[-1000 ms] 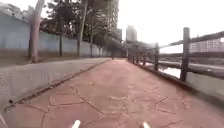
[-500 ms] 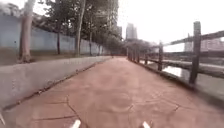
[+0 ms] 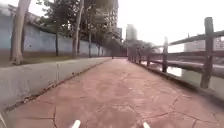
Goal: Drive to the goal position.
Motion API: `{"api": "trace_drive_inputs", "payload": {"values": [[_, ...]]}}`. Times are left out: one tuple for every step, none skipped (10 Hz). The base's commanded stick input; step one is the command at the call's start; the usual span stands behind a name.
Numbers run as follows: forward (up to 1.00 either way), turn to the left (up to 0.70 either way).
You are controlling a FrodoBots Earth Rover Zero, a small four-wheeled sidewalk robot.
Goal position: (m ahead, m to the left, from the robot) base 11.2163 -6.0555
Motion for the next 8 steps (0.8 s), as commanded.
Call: {"api": "trace_drive_inputs", "payload": {"values": [[0.70,0.00],[0.70,0.00],[0.70,0.00],[0.70,0.00],[0.70,0.00],[0.70,0.00],[0.70,0.00],[0.70,0.00]]}}
